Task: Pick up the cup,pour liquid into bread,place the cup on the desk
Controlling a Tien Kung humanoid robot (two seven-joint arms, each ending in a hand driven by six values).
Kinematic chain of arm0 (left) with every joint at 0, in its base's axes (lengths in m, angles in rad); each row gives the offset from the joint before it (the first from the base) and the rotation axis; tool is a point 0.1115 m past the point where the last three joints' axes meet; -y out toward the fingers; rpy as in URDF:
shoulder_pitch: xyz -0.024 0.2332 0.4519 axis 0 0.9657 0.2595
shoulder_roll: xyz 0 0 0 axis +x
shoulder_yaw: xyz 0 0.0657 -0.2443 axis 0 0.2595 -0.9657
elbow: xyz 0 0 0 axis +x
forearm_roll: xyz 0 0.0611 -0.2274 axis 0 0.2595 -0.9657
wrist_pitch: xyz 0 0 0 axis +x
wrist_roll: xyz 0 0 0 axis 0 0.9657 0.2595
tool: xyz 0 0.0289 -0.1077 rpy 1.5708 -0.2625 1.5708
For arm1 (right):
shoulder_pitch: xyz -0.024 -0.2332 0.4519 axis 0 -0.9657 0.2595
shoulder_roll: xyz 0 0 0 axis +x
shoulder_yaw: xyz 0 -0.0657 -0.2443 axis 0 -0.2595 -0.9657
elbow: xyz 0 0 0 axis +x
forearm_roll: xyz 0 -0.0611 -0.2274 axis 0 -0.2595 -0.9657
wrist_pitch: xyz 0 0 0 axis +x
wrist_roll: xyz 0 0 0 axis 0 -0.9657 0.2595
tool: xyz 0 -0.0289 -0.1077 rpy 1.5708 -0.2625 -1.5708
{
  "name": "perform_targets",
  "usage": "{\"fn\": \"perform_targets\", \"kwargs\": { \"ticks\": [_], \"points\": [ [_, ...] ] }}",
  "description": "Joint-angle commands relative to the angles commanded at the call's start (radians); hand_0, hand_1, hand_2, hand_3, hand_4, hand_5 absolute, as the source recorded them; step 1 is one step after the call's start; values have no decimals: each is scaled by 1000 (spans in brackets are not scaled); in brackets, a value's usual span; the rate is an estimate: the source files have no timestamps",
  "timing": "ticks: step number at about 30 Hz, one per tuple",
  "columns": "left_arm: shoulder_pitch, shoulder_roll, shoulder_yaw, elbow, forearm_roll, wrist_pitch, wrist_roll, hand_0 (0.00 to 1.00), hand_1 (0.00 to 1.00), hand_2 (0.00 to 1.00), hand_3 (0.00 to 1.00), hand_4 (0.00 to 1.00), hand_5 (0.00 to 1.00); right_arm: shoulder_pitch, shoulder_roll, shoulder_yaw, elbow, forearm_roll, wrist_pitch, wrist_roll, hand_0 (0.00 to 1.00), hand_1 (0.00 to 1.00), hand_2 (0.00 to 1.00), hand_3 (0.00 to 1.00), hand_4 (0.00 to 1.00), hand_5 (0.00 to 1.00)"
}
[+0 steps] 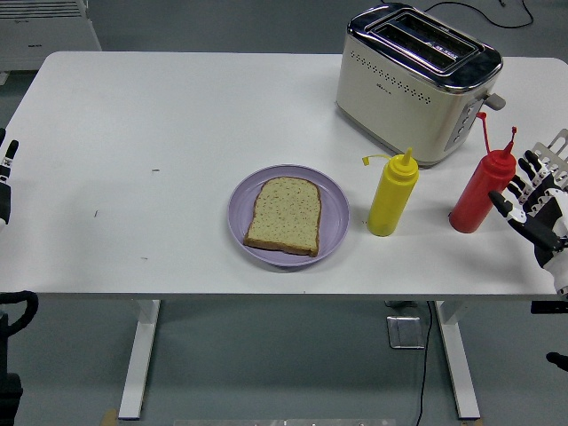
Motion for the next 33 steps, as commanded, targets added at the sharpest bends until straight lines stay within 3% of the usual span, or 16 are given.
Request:
{"fn": "perform_targets", "kwargs": {
  "ticks": [14,27,28,33],
  "points": [
    [1,0,2,0,2,0,0,834,842,857,798,663,998,85,13,-133,-52,64,-125,2,953,890,957,998,940,261],
    [8,-1,7,1,3,-2,-1,834,841,857,795,662,998,141,38,-210,-99,131,-187,8,908,858,882,988,930,255],
    [8,-1,7,1,3,-2,-1,835,840,857,795,662,998,142,38,-211,-100,133,-189,8,884,821,839,958,930,259],
    [9,0,7,1,2,-1,-1,835,840,857,795,662,998,158,45,-225,-113,156,-213,16,884,821,839,958,930,259]
  ]
}}
